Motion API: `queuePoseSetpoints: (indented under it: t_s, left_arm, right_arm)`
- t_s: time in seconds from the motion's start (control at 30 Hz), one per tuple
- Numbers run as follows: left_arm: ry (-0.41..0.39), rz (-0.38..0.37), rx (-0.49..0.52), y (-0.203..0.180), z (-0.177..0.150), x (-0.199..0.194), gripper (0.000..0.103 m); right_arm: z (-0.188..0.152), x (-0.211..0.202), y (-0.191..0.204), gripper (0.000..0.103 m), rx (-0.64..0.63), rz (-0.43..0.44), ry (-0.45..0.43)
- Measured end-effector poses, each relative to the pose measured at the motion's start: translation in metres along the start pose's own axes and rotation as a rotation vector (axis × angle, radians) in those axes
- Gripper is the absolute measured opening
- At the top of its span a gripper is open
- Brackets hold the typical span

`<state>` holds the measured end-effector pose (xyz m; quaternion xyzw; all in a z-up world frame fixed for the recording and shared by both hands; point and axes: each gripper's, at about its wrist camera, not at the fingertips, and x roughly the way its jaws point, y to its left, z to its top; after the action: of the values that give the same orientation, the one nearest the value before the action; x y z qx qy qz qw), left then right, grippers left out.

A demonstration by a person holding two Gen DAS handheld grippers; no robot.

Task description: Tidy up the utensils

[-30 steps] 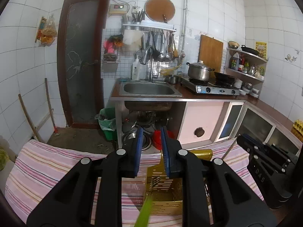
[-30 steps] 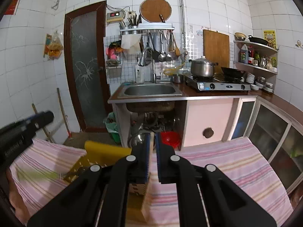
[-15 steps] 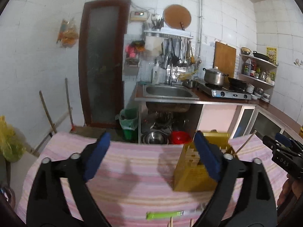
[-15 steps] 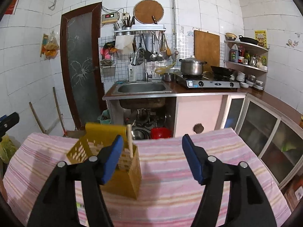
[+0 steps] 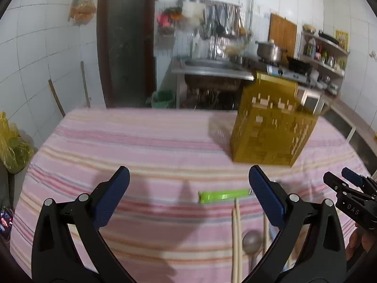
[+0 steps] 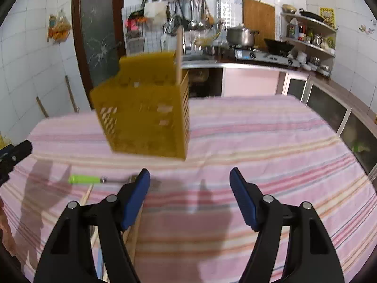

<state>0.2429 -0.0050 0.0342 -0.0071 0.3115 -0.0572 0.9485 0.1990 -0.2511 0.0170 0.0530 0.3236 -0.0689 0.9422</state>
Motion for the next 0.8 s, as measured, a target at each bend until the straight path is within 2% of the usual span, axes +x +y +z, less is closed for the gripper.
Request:
queuePoseSetpoints:
  t_s: [0.2, 0.4, 0.6, 0.8]
  left_arm:
    - [0.091, -0.012, 0.023, -0.002, -0.034, 0.022, 0.098]
    - [0.168, -0.024, 0.056, -0.007, -0.055, 0.04, 0.098]
    - [0.234, -0.036, 0.087, -0.016, -0.067, 0.054, 0.098]
    - [0.258, -0.05, 0.086, -0.019, -0.067, 0.062, 0.098]
  right_arm:
    - [-0.026, 0.014, 0.015, 0.069, -0.023, 0.001, 0.059]
    - [-0.038, 0.028, 0.024, 0.069, -0.038, -0.017, 0.108]
    - [-0.042, 0.036, 0.024, 0.069, -0.028, -0.022, 0.146]
    - [-0.045, 0.042, 0.03, 0.069, -0.047, -0.035, 0.179]
